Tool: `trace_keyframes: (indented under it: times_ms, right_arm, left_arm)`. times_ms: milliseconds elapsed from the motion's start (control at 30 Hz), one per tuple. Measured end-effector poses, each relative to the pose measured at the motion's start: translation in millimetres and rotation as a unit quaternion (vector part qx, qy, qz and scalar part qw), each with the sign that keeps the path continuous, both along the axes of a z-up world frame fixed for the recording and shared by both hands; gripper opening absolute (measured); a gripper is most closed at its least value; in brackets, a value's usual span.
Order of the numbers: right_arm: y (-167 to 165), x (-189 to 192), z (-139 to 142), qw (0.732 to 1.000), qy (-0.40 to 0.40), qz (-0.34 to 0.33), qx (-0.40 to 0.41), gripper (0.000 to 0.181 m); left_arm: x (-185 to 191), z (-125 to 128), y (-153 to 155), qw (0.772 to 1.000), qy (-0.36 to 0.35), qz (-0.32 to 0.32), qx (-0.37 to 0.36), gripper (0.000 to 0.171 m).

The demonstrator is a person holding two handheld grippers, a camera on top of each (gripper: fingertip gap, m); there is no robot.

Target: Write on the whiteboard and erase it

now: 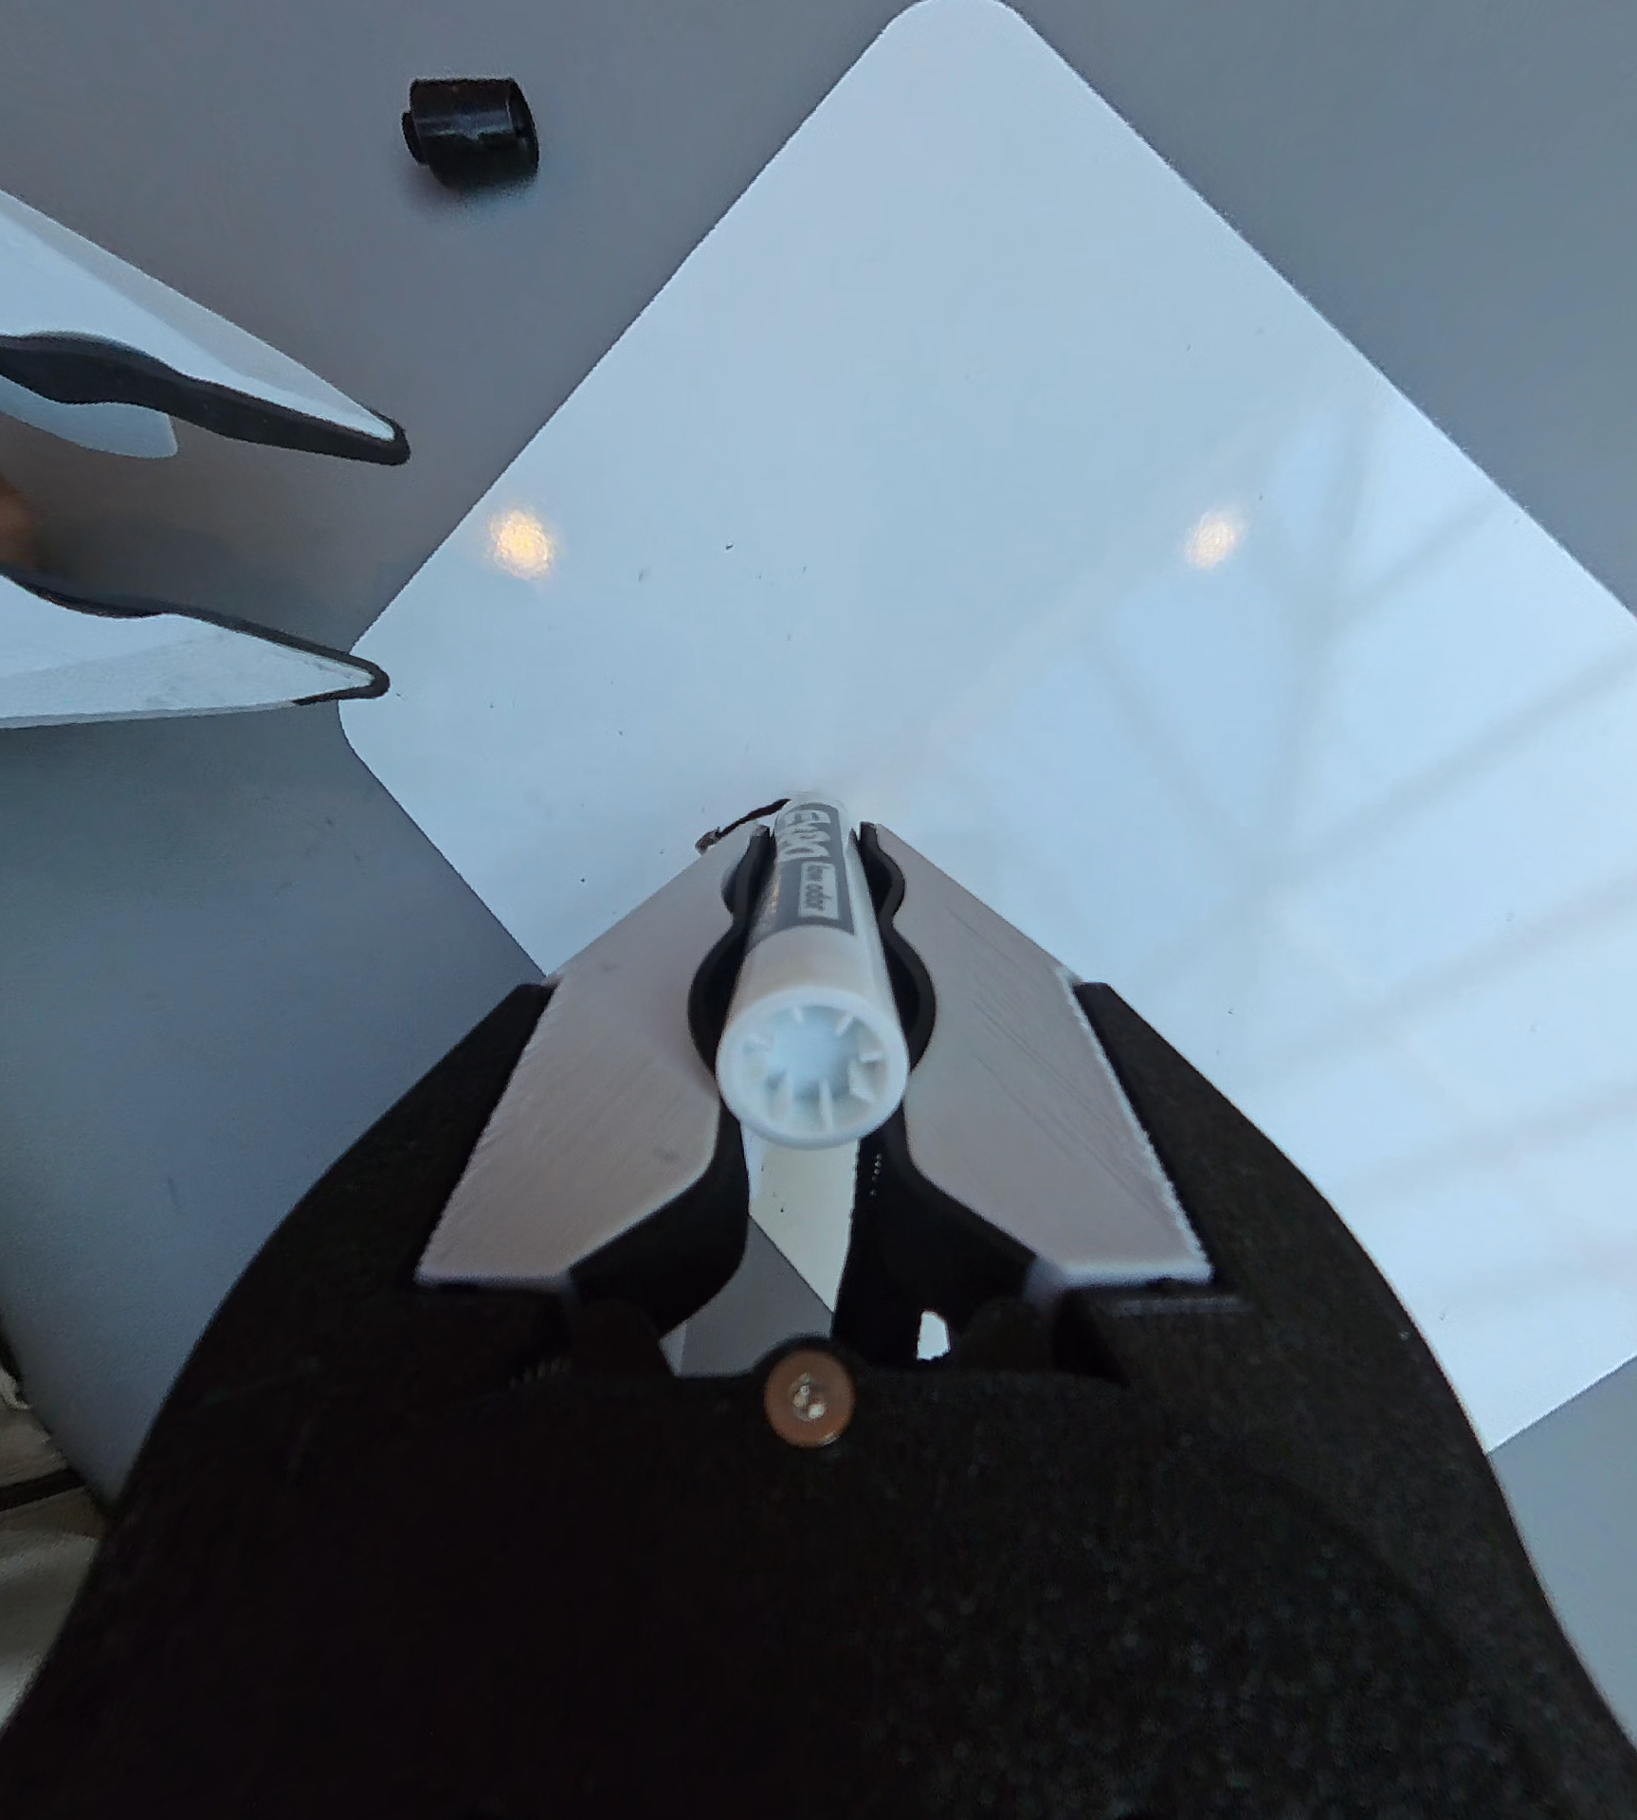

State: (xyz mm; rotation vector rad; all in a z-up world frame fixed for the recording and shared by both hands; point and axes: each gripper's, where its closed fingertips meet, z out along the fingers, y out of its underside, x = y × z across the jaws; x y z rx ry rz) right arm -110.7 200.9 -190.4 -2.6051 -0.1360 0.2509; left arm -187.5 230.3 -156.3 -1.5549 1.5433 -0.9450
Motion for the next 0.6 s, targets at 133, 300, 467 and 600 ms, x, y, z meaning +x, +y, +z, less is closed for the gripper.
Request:
trace_keyframes:
  times_ms: [133,300,467,600]
  right_arm:
    - [4.2,0.4,0.0,1.000,-0.001,0.002,0.000,0.018]
    - [10.3,1.2,0.2,1.000,-0.007,0.006,-0.002,0.018]
    - [17.1,1.5,0.2,1.000,-0.007,0.009,-0.002,0.018]
    - [22.2,2.1,0.1,1.000,-0.006,0.010,-0.001,0.018]
  left_arm:
    - [-0.1,0.1,-0.2,1.000,0.000,0.001,0.000,0.037]
    - [-0.4,0.5,-0.4,1.000,0.000,0.002,0.000,0.037]
    - [-0.9,1.1,-0.5,1.000,-0.001,0.003,0.000,0.037]
    - [-1.3,1.1,-0.9,1.000,-0.001,0.004,-0.001,0.037]
